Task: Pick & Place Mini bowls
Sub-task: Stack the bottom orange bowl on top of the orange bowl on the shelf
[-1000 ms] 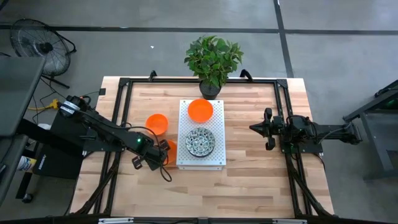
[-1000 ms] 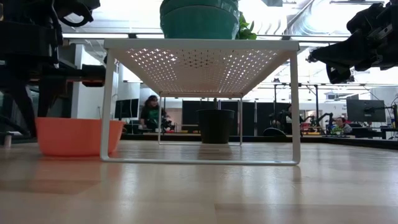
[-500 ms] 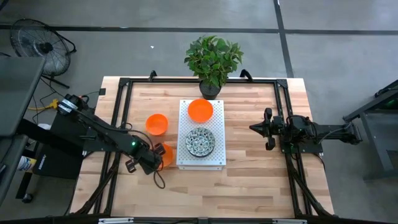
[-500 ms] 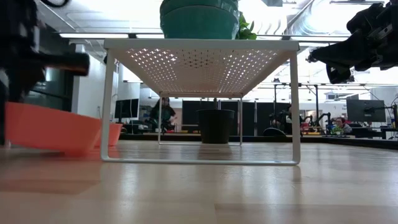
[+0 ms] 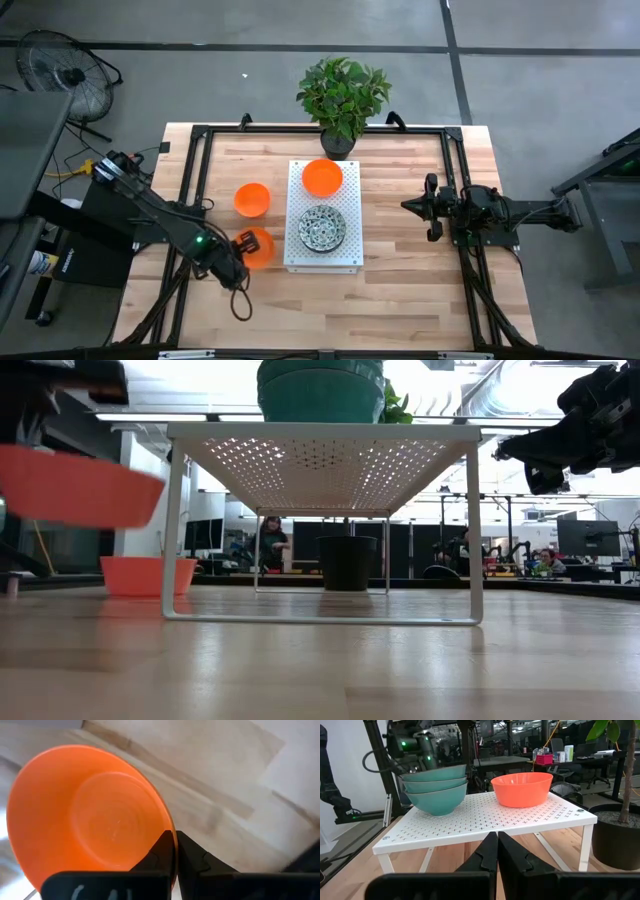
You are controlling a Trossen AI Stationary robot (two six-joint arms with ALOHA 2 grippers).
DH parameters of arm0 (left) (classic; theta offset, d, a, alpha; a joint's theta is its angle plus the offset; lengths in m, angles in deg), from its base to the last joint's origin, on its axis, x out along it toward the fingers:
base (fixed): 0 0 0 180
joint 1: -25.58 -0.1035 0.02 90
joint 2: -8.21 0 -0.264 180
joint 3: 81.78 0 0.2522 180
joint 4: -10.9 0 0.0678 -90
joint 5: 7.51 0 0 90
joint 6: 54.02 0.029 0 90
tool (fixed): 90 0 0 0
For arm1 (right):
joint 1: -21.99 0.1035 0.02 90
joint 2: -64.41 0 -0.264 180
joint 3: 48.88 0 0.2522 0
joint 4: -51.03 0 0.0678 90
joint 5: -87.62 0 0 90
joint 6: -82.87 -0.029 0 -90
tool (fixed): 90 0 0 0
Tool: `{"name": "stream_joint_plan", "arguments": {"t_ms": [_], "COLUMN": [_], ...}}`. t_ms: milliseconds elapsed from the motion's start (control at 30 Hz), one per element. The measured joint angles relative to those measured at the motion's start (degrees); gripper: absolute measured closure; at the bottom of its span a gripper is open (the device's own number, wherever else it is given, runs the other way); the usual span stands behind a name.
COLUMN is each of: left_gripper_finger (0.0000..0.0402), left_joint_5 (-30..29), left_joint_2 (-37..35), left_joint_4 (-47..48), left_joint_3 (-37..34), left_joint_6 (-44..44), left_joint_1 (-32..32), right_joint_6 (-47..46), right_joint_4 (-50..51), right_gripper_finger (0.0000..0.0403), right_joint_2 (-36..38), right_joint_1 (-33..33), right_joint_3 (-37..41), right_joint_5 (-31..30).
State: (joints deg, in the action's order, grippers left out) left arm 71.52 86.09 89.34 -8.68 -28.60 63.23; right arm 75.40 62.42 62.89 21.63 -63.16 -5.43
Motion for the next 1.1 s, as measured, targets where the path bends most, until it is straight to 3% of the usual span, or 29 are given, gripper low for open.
{"name": "stream_joint_plan", "arguments": {"t_ms": [200,467,633,767,933,1000,1100], "left_gripper_finger": [0.0402,0.0401,0.0401,0.0401,0.0401,0.0401,0.0401], "left_joint_5": [-5.6,-14.6,-16.0,-13.3,-1.6,-0.1,1.4], "left_joint_2": [-1.4,-11.1,-16.8,-18.3,-18.3,-17.9,-17.2], "left_joint_4": [9.9,12.1,11.3,11.3,7.2,6.0,5.5], "left_joint_3": [7.3,14.3,18.2,21.3,23.7,23.6,23.5], "left_joint_6": [0.4,9.0,15.5,25.6,46.7,55.9,62.4], "left_joint_1": [0.3,-0.3,-5.6,-12.4,-21.9,-25.2,-30.4], "right_joint_6": [0.0,0.0,0.0,0.0,0.0,0.0,0.0], "right_joint_4": [0.0,0.0,0.0,0.0,0.0,0.0,0.0], "right_gripper_finger": [0.0402,0.0402,0.0402,0.0402,0.0402,0.0402,0.0402], "right_joint_2": [0.0,0.0,0.0,0.0,0.0,0.0,0.0], "right_joint_1": [0.0,0.0,0.0,0.0,0.0,0.0,0.0], "right_joint_3": [0.0,0.0,0.0,0.0,0.0,0.0,0.0], "right_joint_5": [0.0,0.0,0.0,0.0,0.0,0.0,0.0]}}
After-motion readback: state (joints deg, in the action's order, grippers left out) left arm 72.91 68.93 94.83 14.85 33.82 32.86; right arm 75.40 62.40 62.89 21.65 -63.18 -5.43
